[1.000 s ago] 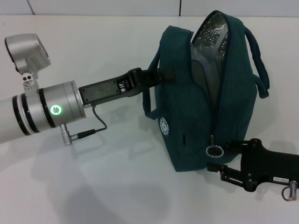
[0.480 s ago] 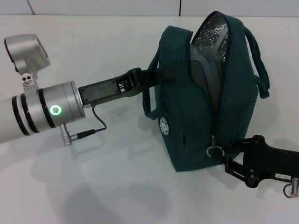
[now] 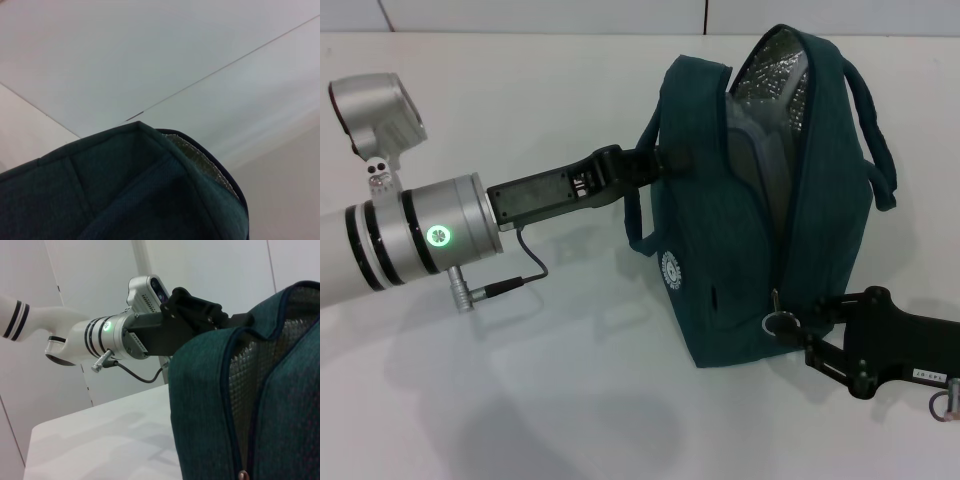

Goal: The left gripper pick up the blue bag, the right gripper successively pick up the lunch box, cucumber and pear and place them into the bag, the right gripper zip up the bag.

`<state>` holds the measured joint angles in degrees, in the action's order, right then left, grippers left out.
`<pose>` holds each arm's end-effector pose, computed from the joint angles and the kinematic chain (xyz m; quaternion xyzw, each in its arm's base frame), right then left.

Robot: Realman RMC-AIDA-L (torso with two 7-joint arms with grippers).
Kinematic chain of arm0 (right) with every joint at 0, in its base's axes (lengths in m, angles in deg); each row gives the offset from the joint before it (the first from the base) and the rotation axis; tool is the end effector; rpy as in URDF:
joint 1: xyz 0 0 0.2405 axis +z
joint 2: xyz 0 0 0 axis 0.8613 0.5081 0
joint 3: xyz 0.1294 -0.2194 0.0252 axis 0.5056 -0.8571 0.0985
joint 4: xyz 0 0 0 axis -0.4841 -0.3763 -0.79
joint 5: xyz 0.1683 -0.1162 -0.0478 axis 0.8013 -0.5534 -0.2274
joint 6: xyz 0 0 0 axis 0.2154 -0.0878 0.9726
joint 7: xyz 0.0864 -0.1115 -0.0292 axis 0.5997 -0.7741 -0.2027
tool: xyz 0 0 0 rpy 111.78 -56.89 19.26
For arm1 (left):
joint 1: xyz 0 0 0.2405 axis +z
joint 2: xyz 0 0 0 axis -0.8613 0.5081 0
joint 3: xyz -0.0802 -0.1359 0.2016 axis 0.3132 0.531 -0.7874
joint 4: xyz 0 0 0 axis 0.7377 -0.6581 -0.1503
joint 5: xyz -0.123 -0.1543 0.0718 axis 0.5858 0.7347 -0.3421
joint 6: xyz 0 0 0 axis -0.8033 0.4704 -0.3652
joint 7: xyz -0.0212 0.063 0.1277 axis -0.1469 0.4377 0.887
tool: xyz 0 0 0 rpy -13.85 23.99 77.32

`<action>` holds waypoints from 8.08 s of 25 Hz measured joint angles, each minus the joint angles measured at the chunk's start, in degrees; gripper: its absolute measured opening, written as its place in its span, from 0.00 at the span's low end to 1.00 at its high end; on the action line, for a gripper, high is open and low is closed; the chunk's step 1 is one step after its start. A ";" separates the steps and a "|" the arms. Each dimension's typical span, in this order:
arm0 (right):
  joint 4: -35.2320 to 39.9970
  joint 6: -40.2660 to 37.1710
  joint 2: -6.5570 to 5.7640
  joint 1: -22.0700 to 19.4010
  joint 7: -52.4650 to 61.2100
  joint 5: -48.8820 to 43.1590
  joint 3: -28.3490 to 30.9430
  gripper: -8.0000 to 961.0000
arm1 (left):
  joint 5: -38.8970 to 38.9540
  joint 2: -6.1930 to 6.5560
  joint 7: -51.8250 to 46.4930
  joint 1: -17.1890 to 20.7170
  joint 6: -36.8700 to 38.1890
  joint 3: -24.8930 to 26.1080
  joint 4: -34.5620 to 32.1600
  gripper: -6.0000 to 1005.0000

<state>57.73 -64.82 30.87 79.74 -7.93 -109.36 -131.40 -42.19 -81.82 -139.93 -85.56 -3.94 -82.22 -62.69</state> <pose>0.2801 0.2713 -0.0495 -0.9415 0.1466 0.2815 0.1137 -0.2235 0.3201 -0.0386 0.7396 0.5326 0.4104 0.0291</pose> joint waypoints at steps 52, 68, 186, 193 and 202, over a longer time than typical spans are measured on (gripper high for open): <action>7.96 -8.56 0.09 2.85 -2.81 4.14 6.82 0.03 | 0.46 0.36 12.38 2.08 2.30 6.14 1.26 0.52; 11.73 -5.27 0.24 7.22 -1.92 7.54 6.50 0.03 | 2.89 0.44 17.40 7.20 4.97 13.81 1.41 0.89; 8.02 2.10 0.53 16.20 1.44 17.41 1.34 0.03 | -1.99 0.24 30.08 2.93 9.87 8.33 7.36 0.06; 7.91 3.05 0.37 17.02 2.90 18.15 1.33 0.03 | -2.83 0.32 30.31 2.85 10.00 8.21 7.39 0.06; 7.33 9.35 0.27 18.26 8.64 17.69 1.00 0.02 | -3.19 0.36 30.32 3.02 10.71 8.17 7.39 0.06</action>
<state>65.06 -55.47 31.14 98.00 0.72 -91.67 -130.40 -45.38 -81.46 -109.61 -82.54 6.77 -74.05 -55.30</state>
